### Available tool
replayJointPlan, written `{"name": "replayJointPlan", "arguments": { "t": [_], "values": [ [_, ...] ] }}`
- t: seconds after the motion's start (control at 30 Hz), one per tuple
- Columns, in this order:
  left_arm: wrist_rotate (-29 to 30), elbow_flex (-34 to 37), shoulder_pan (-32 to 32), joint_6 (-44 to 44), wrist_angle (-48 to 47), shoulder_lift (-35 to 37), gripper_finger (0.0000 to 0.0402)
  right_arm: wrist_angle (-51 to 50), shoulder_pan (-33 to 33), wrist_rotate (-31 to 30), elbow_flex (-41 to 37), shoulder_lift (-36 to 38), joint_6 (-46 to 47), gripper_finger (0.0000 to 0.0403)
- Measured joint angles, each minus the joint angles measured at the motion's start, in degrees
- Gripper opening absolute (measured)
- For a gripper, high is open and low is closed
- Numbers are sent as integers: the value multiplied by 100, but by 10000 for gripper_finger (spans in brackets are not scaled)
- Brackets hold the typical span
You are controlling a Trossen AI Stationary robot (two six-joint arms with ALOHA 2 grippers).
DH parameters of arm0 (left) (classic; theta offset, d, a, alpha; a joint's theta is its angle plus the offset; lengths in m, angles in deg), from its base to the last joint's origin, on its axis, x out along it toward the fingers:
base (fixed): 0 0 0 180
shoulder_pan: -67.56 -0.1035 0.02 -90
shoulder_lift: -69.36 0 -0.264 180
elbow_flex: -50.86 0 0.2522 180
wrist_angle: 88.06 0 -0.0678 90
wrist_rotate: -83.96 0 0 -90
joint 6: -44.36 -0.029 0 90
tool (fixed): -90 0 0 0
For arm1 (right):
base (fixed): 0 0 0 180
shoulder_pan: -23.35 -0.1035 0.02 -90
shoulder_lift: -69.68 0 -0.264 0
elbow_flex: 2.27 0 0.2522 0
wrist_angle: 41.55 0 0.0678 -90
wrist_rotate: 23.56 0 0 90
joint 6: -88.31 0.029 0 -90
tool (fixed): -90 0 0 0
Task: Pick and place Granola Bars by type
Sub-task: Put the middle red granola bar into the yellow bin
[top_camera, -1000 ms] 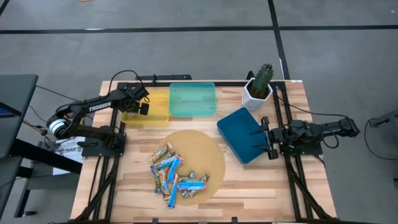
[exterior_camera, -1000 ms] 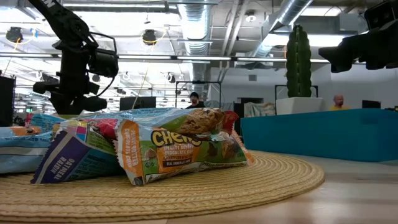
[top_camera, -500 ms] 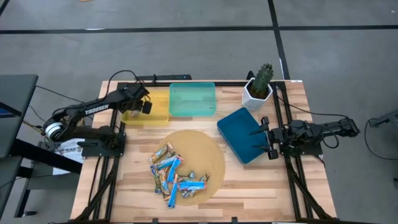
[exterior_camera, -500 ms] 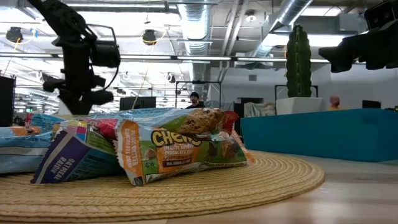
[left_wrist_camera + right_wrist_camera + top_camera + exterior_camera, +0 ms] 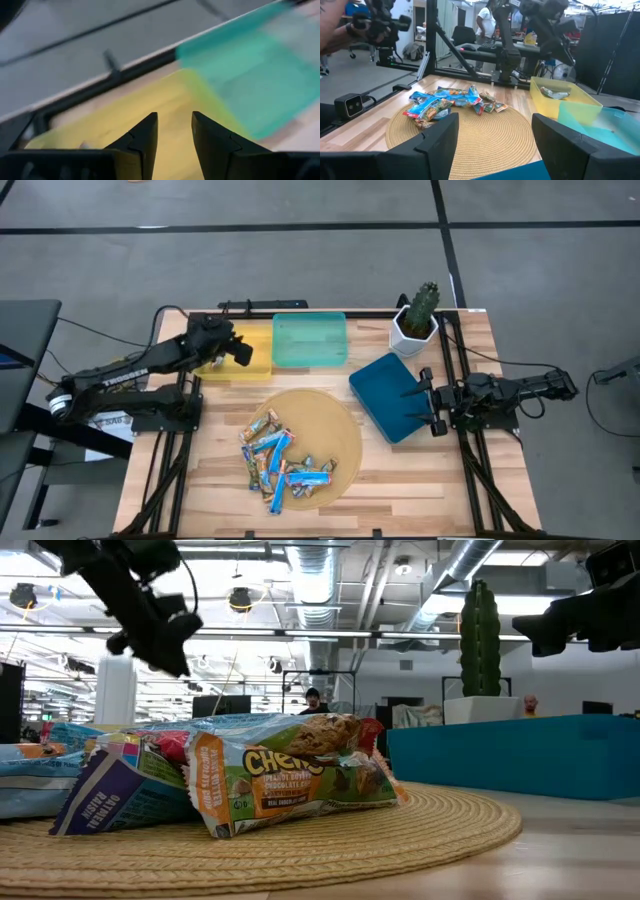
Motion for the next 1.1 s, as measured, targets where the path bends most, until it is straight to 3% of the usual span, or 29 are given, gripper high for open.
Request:
{"name": "replayJointPlan", "arguments": {
  "t": [0.33, 0.67, 1.1],
  "values": [
    [-391, 0, 1242, -882, 700, 94, 114, 0, 2, 0, 0, -2, -2, 244],
    [-791, -2, 2234, -1098, 767, -33, 114, 0, 2, 2, 2, 0, 0, 244],
    [-1293, -7, 4165, -813, 961, -373, 114, 2, 2, 1, 0, -2, 0, 244]
  ]
}}
